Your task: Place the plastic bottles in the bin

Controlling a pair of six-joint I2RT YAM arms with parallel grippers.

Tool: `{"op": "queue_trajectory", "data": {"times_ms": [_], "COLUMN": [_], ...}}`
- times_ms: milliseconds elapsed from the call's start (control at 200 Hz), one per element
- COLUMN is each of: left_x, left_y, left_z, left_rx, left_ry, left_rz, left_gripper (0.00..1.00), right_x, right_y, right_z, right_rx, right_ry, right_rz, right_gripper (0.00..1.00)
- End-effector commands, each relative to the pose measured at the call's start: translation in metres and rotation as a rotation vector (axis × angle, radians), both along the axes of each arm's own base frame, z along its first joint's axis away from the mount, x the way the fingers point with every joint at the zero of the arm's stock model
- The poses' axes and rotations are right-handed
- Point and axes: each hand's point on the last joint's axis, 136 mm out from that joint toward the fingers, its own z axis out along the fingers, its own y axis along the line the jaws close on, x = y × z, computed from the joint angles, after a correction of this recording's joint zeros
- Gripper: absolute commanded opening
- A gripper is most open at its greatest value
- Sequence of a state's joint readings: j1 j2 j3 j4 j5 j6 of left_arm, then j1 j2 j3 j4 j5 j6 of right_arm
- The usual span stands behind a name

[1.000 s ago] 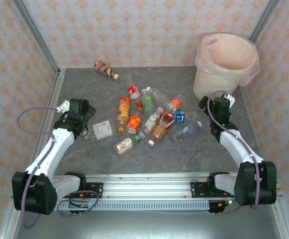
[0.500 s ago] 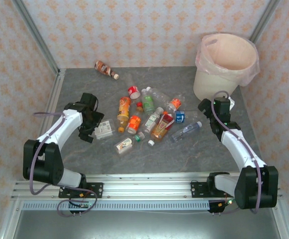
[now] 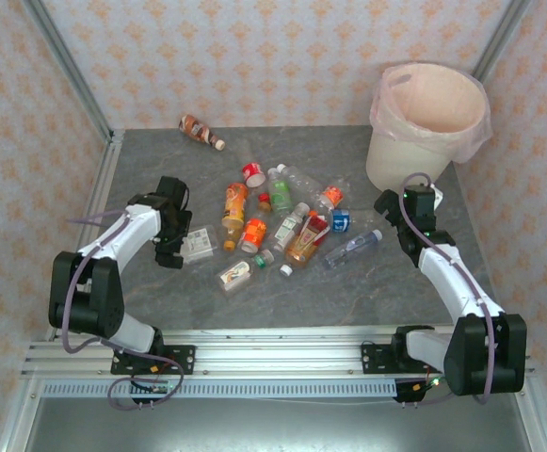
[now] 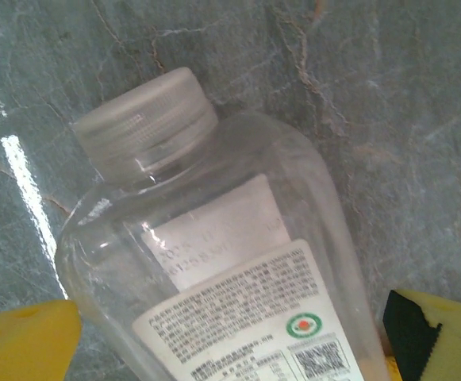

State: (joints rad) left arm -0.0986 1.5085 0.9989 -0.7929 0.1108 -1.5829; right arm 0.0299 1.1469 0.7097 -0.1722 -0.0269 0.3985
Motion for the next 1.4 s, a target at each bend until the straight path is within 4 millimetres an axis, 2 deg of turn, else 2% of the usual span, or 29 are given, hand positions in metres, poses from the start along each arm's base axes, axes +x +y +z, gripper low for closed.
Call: {"op": "queue_trajectory", "data": {"times_ms": [0,115,265,400,515,600,691,806,921,1016,1126,1241,1396], "left_x": [0.004,0.006,0.005,0.009,0.010,0.012,0.014,0.022,0.038,0.056,0.074,0.094,0.118], "left_y": [0.012,0.019,0.023,0.022,0.025,0.030,0.035,0.042,0.041,0.025,-0.007,-0.048,-0.107], "left_z": [-0.008,-0.013,-0.028,-0.037,-0.035,-0.026,-0.013,0.017,0.056,0.093,0.132,0.158,0.191], "left_rx": [0.065,0.111,0.132,0.129,0.148,0.174,0.212,0.265,0.304,0.323,0.332,0.279,0.183], "left_ry": [0.021,0.043,0.065,0.046,0.020,-0.013,-0.054,-0.145,-0.298,-0.443,-0.579,-0.703,-0.874], "left_rz": [0.059,0.070,0.095,0.087,0.076,0.060,0.035,-0.013,-0.113,-0.243,-0.400,-0.529,-0.683], "left_gripper": [1.00,1.00,1.00,0.91,0.81,0.77,0.77,0.78,0.76,0.73,0.71,0.71,0.71], "right_x": [-0.005,-0.003,-0.005,-0.007,-0.007,-0.006,-0.005,-0.001,0.005,0.007,0.008,0.006,0.000], "right_y": [-0.002,-0.001,0.001,0.003,0.003,0.004,0.008,0.018,0.040,0.062,0.085,0.111,0.157], "right_z": [-0.001,-0.002,-0.011,-0.018,-0.020,-0.018,-0.014,-0.002,0.019,0.041,0.064,0.082,0.102], "right_rx": [-0.022,-0.028,-0.025,-0.024,-0.020,-0.015,-0.002,0.040,0.118,0.186,0.231,0.269,0.349], "right_ry": [0.015,0.020,0.055,0.076,0.083,0.078,0.068,0.028,-0.061,-0.157,-0.246,-0.292,-0.332], "right_rz": [0.006,0.016,0.026,0.038,0.041,0.045,0.059,0.102,0.201,0.293,0.388,0.497,0.673], "right_gripper": [1.00,1.00,1.00,0.99,0.99,0.99,0.99,0.98,0.99,0.99,0.99,0.99,0.99]}}
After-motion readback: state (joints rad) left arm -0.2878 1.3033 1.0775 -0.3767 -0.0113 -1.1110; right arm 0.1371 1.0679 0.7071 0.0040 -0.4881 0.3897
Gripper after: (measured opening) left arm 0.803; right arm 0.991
